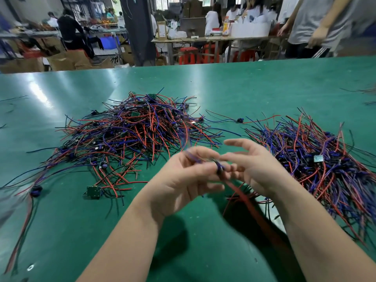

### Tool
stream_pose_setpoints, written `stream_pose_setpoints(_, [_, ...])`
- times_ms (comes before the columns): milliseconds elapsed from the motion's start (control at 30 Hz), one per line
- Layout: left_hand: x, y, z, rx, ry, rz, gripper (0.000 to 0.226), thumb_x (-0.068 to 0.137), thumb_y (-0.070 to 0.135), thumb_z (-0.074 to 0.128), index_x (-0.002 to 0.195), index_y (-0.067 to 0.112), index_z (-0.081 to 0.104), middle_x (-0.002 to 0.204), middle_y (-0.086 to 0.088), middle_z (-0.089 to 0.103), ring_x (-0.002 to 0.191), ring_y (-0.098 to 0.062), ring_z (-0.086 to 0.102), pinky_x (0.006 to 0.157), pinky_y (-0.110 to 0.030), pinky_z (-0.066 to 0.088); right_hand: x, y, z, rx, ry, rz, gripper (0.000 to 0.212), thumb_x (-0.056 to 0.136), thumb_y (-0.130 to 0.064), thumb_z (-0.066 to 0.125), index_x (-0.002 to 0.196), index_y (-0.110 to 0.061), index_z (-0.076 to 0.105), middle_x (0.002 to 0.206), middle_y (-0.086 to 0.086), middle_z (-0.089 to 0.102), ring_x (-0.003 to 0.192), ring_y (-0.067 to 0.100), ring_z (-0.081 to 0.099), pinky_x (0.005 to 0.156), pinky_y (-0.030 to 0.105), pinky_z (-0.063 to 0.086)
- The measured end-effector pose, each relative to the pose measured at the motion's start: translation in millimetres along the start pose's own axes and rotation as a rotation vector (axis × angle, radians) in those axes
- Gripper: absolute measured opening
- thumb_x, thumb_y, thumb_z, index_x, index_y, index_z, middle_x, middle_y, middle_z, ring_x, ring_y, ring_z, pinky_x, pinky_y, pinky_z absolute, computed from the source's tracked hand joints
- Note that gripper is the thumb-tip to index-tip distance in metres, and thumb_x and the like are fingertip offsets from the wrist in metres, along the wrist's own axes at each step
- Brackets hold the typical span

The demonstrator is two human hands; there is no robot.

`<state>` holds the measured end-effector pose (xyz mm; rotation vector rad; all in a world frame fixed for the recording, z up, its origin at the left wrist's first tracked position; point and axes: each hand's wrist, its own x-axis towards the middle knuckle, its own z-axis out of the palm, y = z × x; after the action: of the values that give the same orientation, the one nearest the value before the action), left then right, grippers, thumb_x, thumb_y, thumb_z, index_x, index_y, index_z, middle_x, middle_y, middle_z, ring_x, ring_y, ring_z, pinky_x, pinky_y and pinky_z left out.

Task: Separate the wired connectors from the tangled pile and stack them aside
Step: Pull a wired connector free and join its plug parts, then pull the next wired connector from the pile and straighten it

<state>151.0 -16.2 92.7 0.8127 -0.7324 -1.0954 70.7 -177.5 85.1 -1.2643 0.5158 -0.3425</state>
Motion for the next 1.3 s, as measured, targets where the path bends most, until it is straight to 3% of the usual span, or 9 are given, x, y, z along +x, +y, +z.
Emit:
stream_pose_setpoints(100, [6, 2, -2, -0.147, 0.248, 0.194, 0.022, 0.051, 0.022, 0.088, 0.065, 0.021, 0.072, 0.076, -0.001, 0.073, 0.058, -0.007, 0.068, 0.055, -0.019, 0.056, -6, 8, 14, -0.161, -0.209, -0.078, 0.024, 0.073, -0.006, 0.074, 0.096, -0.013, 0.069, 0.082, 0.013, 0.066, 0.06, 0.014, 0.059, 0.056, 0.02, 0.044])
stream_pose_setpoints(267, [15, -12, 1, 0.293, 0.52, 0.421, 0.025, 0.054, 0.014, 0.079, 0.071, 0.011, 0.061, 0.077, -0.005, 0.072, 0.069, -0.015, 0.067, 0.066, -0.024, 0.055, -6, 11, 29, 0.246, -0.186, -0.128, 0.013, 0.06, -0.023, 0.07, 0.068, -0.015, 0.076, 0.068, -0.002, 0.069, 0.058, 0.006, 0.058, 0.058, 0.014, 0.047])
stream_pose_setpoints(367, [17, -22, -1, 0.454, 0.444, 0.42, 0.026, 0.061, 0.003, 0.079, 0.077, 0.009, 0.06, 0.089, -0.003, 0.074, 0.08, -0.015, 0.068, 0.074, -0.023, 0.055, -4, 8, 28, 0.366, -0.12, -0.085, 0.014, 0.066, -0.016, 0.065, 0.074, -0.007, 0.072, 0.077, 0.008, 0.072, 0.063, 0.011, 0.064, 0.059, 0.017, 0.051])
stream_pose_setpoints(467, [14, -17, -2, 0.425, 0.334, 0.305, 0.029, 0.071, -0.014, 0.072, 0.086, 0.011, 0.072, 0.097, -0.001, 0.075, 0.084, -0.014, 0.07, 0.075, -0.021, 0.055, -5, -1, 22, 0.382, -0.055, -0.056, 0.011, 0.065, -0.014, 0.065, 0.067, -0.007, 0.073, 0.064, 0.006, 0.068, 0.047, 0.006, 0.058, 0.046, 0.012, 0.048])
stream_pose_setpoints(600, [14, -10, 1, 0.138, 0.405, 0.14, 0.008, 0.076, 0.011, 0.07, 0.081, 0.009, 0.076, 0.075, -0.004, 0.072, 0.067, -0.019, 0.072, 0.057, -0.023, 0.056, -4, -3, 16, 0.353, -0.034, -0.051, 0.01, 0.058, -0.015, 0.071, 0.066, -0.008, 0.07, 0.06, 0.002, 0.065, 0.044, 0.005, 0.054, 0.045, 0.013, 0.046])
stream_pose_setpoints(700, [16, -15, 3, 0.231, 0.492, 0.041, 0.031, 0.057, 0.039, 0.076, 0.067, 0.009, 0.073, 0.067, -0.009, 0.068, 0.056, -0.017, 0.069, 0.05, -0.022, 0.054, -5, 2, 16, 0.231, -0.084, -0.019, 0.017, 0.057, -0.018, 0.072, 0.069, -0.009, 0.066, 0.061, 0.001, 0.063, 0.051, 0.006, 0.055, 0.048, 0.014, 0.041])
stream_pose_setpoints(867, [12, -22, 3, 0.36, 0.466, -0.039, 0.014, 0.068, 0.019, 0.075, 0.064, 0.007, 0.071, 0.064, -0.011, 0.068, 0.053, -0.015, 0.067, 0.047, -0.02, 0.051, -4, 4, 14, 0.007, 0.022, -0.028, 0.021, 0.061, -0.017, 0.073, 0.071, -0.002, 0.062, 0.055, 0.003, 0.054, 0.044, 0.006, 0.046, 0.042, 0.013, 0.035])
stream_pose_setpoints(1100, [6, -26, 0, 0.501, 0.143, -0.283, 0.011, 0.071, 0.023, 0.08, 0.064, 0.015, 0.075, 0.071, -0.009, 0.071, 0.061, -0.016, 0.066, 0.063, -0.024, 0.056, 3, -17, -24, 0.36, 0.385, -0.133, 0.006, 0.083, -0.005, 0.067, 0.08, -0.006, 0.062, 0.056, 0.0, 0.06, 0.043, 0.004, 0.052, 0.043, 0.011, 0.041])
stream_pose_setpoints(1300, [5, -17, -5, 0.495, 0.227, -0.219, 0.018, 0.066, 0.026, 0.084, 0.066, 0.011, 0.074, 0.071, -0.011, 0.072, 0.059, -0.016, 0.067, 0.058, -0.023, 0.054, 10, -14, -32, 0.559, 0.505, -0.261, 0.011, 0.095, -0.011, 0.055, 0.091, -0.003, 0.06, 0.081, 0.008, 0.061, 0.057, 0.009, 0.066, 0.055, 0.014, 0.05])
